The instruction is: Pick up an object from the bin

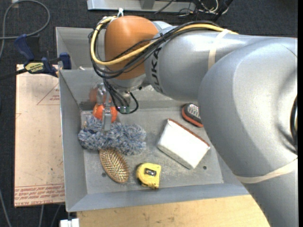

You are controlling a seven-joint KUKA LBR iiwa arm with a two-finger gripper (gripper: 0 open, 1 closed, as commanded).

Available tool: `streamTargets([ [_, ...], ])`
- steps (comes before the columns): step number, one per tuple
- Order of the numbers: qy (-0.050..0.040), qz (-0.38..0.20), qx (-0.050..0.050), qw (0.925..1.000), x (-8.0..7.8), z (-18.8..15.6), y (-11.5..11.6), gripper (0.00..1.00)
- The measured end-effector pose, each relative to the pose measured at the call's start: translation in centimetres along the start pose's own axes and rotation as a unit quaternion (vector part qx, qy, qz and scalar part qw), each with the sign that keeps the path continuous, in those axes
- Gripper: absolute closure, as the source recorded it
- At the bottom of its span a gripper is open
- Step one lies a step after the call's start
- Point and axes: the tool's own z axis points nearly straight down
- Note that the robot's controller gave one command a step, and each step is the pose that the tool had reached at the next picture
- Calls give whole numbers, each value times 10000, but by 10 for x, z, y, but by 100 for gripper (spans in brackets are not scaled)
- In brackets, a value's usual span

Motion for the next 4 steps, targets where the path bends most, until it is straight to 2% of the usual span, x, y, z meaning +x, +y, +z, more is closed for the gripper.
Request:
streamTargets([
  [1,-36,14,-6,10000,-2,-6,-1,0],
  [2,-123,-790,-36,9968,21,22,-8,0],
  [3,-75,-1339,-25,9910,30,30,-9,0],
  [4,-111,-1024,-36,9947,34,31,-29,0],
])
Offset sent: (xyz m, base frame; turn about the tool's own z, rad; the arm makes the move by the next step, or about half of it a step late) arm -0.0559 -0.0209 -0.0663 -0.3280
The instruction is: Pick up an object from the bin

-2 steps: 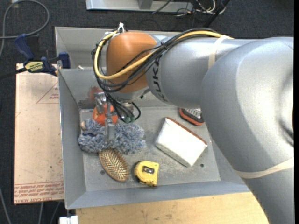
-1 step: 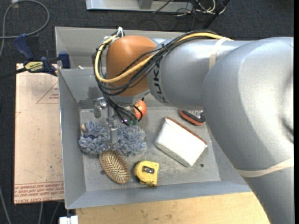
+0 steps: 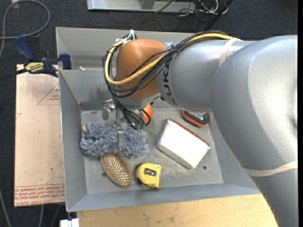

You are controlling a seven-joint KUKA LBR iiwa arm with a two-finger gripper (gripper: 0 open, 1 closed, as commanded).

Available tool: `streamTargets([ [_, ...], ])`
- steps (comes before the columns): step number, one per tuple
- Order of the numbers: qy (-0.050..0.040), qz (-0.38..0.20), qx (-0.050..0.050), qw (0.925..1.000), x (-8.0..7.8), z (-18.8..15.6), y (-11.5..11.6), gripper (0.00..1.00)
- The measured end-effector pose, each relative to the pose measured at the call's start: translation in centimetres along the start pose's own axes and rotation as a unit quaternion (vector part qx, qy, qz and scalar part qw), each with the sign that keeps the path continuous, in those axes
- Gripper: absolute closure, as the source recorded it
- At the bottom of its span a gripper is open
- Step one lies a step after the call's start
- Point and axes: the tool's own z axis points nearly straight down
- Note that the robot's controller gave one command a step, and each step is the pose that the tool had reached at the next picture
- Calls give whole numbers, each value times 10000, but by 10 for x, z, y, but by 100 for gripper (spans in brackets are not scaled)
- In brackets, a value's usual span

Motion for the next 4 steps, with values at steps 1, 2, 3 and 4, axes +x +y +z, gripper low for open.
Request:
streamTargets([
  [1,20,189,0,9998,10,32,-3,0],
  [2,-41,147,-12,9999,9,31,-16,100],
  [3,-40,147,-12,9999,9,31,-16,100],
  [4,-44,148,-14,9999,9,31,-15,100],
])
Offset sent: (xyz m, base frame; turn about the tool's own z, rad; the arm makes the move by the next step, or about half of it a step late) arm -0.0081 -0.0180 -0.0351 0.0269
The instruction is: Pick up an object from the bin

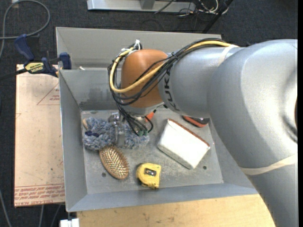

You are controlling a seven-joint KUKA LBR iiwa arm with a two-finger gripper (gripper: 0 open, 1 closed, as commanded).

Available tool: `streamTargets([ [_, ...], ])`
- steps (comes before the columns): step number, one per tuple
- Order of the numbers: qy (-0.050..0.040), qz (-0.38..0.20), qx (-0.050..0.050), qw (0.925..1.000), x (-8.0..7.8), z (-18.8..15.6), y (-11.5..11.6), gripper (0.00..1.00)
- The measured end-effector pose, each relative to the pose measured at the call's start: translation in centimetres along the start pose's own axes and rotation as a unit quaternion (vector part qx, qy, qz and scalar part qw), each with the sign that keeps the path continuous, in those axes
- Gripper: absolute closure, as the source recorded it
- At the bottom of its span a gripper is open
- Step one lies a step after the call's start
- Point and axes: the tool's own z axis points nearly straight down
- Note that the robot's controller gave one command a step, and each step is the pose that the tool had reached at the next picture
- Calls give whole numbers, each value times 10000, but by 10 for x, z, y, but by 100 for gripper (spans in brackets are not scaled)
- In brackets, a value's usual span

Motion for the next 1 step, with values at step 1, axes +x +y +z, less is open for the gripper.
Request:
streamTargets([
  [1,17,1,0,10000,1,-5,0,100],
])
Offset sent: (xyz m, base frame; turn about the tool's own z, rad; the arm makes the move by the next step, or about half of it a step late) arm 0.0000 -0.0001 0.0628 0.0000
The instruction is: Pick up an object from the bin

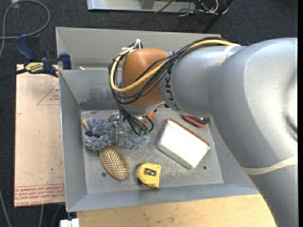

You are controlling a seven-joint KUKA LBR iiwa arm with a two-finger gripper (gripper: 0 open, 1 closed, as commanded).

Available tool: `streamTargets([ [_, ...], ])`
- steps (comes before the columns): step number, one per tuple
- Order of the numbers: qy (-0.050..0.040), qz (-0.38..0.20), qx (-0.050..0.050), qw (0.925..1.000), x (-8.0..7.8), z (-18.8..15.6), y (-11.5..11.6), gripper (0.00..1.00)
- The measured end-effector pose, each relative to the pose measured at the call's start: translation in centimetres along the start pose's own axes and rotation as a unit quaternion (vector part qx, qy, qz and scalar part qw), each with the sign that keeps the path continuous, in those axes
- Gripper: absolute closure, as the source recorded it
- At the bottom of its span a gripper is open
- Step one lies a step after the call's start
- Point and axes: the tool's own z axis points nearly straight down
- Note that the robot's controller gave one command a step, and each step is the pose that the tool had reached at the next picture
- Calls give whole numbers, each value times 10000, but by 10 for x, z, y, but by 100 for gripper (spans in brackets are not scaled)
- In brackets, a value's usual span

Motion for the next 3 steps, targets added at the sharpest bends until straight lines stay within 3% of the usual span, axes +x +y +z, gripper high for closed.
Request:
streamTargets([
  [3,-11,1,-1,10000,-1,-45,1,100],
])
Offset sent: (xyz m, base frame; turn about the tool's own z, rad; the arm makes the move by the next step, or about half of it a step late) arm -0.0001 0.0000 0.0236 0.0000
